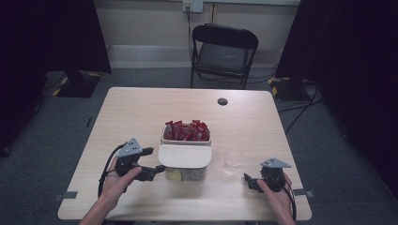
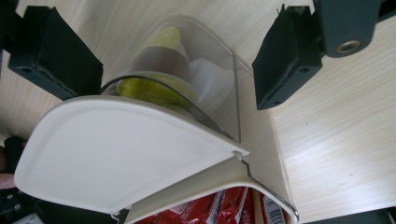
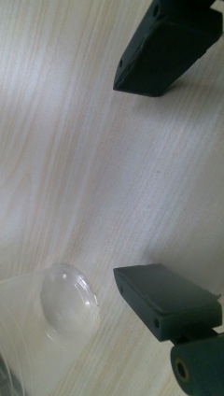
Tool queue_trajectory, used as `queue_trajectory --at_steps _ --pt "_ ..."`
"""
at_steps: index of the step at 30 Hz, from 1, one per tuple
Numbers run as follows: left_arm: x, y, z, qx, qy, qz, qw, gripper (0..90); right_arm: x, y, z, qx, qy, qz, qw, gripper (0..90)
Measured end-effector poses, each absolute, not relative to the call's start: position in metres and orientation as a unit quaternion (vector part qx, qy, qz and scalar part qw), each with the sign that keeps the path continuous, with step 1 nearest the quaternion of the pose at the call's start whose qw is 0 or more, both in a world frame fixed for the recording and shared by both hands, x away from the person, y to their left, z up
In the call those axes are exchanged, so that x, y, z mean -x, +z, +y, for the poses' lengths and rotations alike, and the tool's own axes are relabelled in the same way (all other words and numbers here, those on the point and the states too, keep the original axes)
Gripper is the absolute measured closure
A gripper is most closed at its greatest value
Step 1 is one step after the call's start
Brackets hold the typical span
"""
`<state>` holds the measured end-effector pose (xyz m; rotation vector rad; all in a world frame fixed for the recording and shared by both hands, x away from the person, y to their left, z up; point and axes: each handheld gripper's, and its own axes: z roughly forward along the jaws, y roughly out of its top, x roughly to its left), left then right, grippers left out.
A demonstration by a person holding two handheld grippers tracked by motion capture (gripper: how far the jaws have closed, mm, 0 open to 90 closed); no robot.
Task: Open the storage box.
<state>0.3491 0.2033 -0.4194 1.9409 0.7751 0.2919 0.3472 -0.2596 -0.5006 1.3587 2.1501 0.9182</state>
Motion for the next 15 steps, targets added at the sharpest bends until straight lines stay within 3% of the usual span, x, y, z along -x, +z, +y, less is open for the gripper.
queue_trajectory --at_steps 15 --pt "-0.3551 -0.4092 0.2001 -0.794 0.117 0.318 0.505 15.4 -0.3472 -0.5006 -0.2596 -0.491 0.331 0.776 0.217 9.0"
